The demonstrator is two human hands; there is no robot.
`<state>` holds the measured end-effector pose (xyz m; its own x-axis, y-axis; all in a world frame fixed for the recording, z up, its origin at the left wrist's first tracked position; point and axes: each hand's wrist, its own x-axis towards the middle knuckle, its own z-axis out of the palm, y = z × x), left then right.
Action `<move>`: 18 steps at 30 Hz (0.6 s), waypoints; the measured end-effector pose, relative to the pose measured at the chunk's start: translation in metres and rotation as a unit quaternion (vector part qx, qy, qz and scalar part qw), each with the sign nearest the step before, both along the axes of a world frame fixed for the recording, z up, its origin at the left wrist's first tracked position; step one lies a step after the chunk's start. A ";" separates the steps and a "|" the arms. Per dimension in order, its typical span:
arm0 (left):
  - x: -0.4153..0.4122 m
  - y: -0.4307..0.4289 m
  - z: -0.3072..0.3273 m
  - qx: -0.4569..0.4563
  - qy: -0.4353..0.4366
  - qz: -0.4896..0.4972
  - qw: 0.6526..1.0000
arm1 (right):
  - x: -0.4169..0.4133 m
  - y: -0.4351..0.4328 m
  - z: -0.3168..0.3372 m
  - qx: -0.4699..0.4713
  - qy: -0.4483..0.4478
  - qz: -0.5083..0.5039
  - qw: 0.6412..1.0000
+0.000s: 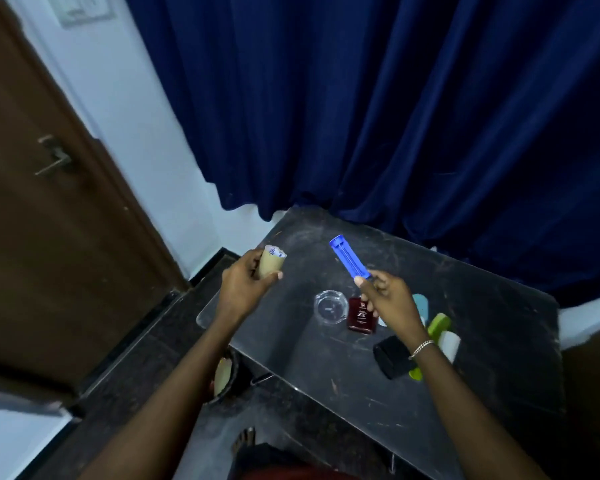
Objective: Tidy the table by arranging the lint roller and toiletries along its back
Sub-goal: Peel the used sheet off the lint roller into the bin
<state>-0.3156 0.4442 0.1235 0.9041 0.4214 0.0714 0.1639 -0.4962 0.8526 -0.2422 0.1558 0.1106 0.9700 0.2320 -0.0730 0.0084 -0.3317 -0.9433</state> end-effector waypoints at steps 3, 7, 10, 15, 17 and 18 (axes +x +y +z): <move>-0.021 0.039 -0.018 -0.014 0.032 0.042 0.999 | -0.003 0.046 -0.018 0.011 0.016 0.020 1.000; -0.049 0.086 -0.047 -0.076 0.078 0.093 0.990 | -0.009 0.105 -0.040 -0.001 0.060 0.039 0.997; -0.068 0.122 -0.071 -0.096 0.117 0.122 0.981 | -0.015 0.152 -0.054 -0.009 0.071 0.045 0.996; -0.103 0.183 -0.117 -0.135 0.188 0.175 0.957 | -0.035 0.233 -0.080 -0.010 0.087 0.068 0.994; -0.117 0.206 -0.140 -0.142 0.219 0.185 0.947 | -0.044 0.267 -0.095 -0.008 0.102 0.075 0.992; -0.125 0.216 -0.152 -0.147 0.232 0.188 0.943 | -0.050 0.284 -0.104 -0.006 0.111 0.077 0.991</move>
